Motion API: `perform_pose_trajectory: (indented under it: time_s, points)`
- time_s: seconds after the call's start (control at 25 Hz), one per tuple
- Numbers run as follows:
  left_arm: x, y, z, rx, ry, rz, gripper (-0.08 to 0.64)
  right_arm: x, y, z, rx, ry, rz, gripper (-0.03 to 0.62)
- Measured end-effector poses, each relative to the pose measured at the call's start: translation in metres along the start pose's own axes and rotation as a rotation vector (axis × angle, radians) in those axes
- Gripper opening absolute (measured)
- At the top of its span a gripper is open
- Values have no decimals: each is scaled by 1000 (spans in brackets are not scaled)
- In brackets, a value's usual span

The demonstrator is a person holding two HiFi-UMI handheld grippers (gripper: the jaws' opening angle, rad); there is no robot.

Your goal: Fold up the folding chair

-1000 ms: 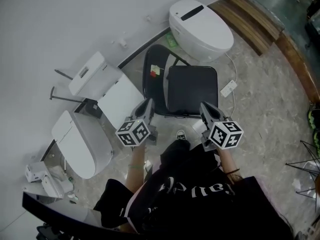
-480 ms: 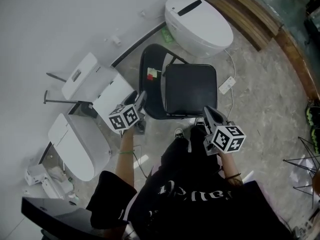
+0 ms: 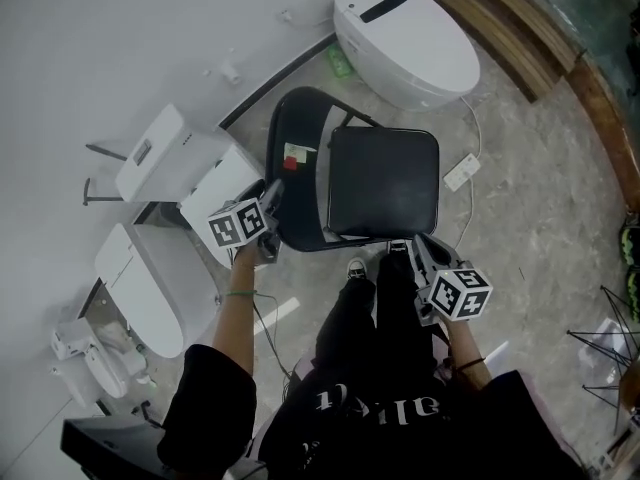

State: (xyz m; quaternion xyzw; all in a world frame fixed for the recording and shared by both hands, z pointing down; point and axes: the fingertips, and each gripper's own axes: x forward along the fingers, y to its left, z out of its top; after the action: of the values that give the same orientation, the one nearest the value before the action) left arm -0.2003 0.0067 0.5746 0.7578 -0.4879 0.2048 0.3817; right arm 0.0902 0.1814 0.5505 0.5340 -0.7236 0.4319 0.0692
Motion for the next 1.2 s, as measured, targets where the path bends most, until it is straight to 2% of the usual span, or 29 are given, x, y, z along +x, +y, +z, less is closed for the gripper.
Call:
perform_pose_trajectory:
  time_s: [0.2,0.24,0.36,0.68,1.0,1.12,1.2]
  points:
    - [14,-1,5,34,11,10,190,23,-53,6,-13,17,3,18]
    - [16,-1,3,40,18,3,162,32,-65,5,-14,22,9,18]
    - [18,-1,2,63,26,11,153,61,-103,-6,-6,58,17,18]
    - [23,-4,2,56,3,5,147,130,-202,-36,-30,183,-21,37]
    - [34,-5,2,80,0,144,147,167,-269,-61,-120,316,-35,137]
    - [33,-1,2,83,-1,178,149,177,-283,-70,-104,313,-56,218]
    - [32,0,3,89,-1,191,149,184,-293,-75,-89,309,-72,241]
